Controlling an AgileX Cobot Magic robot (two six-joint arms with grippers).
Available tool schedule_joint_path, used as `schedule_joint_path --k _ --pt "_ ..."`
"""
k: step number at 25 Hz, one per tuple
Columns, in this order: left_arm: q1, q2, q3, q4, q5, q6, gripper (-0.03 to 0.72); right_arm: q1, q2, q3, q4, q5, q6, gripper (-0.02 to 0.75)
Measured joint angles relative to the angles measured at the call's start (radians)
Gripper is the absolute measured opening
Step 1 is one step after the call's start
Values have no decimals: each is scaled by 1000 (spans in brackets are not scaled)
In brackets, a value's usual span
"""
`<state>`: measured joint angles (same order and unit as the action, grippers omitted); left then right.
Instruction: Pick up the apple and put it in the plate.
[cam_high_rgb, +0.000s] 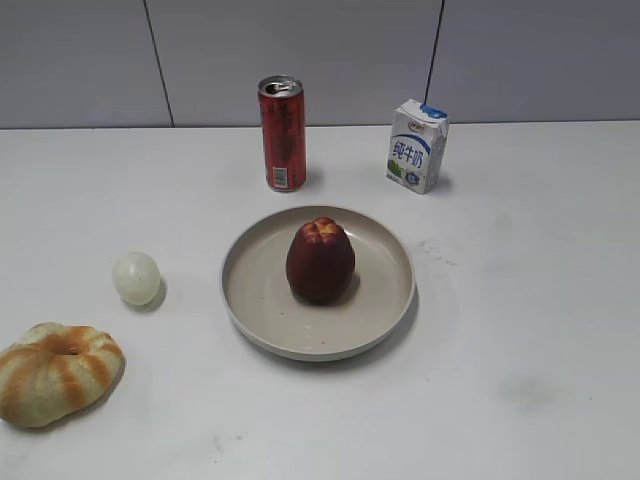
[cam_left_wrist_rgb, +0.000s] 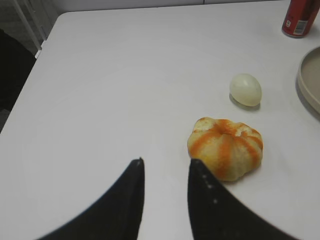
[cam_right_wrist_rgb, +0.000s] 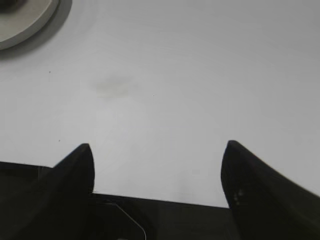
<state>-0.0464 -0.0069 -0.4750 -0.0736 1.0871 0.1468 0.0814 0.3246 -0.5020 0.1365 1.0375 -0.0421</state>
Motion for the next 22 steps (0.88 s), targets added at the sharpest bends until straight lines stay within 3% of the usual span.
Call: schedule_joint_path --k 15,22 --pt "0 0 0 0 0 0 236 0 -312 0 -1 6 -1 592" --pt "0 0 0 0 0 0 236 0 -331 0 -1 8 -1 592"
